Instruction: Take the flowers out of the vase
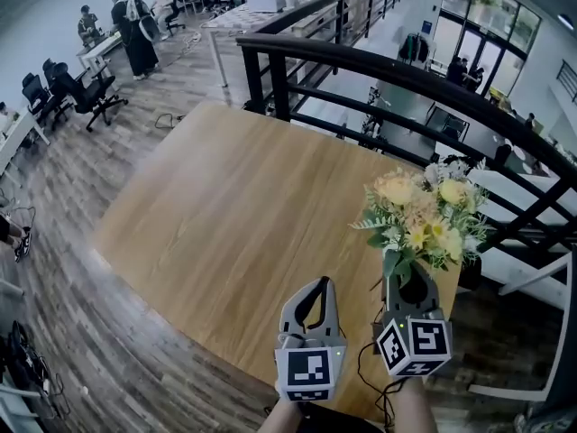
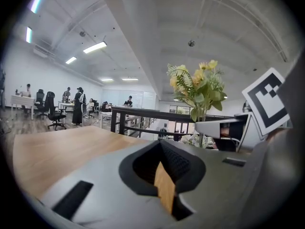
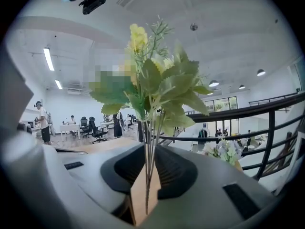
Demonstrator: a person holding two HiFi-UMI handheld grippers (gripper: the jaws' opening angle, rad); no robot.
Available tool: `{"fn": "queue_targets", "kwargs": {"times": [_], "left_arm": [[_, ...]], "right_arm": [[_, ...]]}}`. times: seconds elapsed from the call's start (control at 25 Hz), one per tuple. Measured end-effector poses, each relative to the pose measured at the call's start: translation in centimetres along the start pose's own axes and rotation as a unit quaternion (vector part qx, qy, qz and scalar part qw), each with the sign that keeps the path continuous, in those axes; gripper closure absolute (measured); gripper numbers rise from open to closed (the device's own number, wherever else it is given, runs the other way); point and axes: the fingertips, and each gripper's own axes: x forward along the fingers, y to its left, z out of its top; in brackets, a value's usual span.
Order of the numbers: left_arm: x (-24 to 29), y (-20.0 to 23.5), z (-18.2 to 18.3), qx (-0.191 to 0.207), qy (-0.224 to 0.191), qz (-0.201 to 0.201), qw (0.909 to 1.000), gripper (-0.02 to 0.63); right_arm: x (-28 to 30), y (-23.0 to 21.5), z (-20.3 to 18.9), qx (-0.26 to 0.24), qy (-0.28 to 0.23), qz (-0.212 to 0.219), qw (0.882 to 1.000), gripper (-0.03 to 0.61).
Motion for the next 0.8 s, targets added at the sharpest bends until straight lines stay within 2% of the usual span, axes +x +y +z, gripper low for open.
{"fn": "queue_targets", "kwargs": {"times": [0.48,0.8], "left_arm": [[-1.3,0.6,-0.9,-0.003,0.005,0.003,1.0,0.584],[-1.8,0.3,-0.8,-0.004,0.001,-0.001,1.0,0.584]], "right_arm": [[-1.2,2.1,-2.1,0.011,0.008,0.003,1.0,0.494],[-1.9,2.7,-2.1,0.017,0.006,0.006,1.0,0.497]]}}
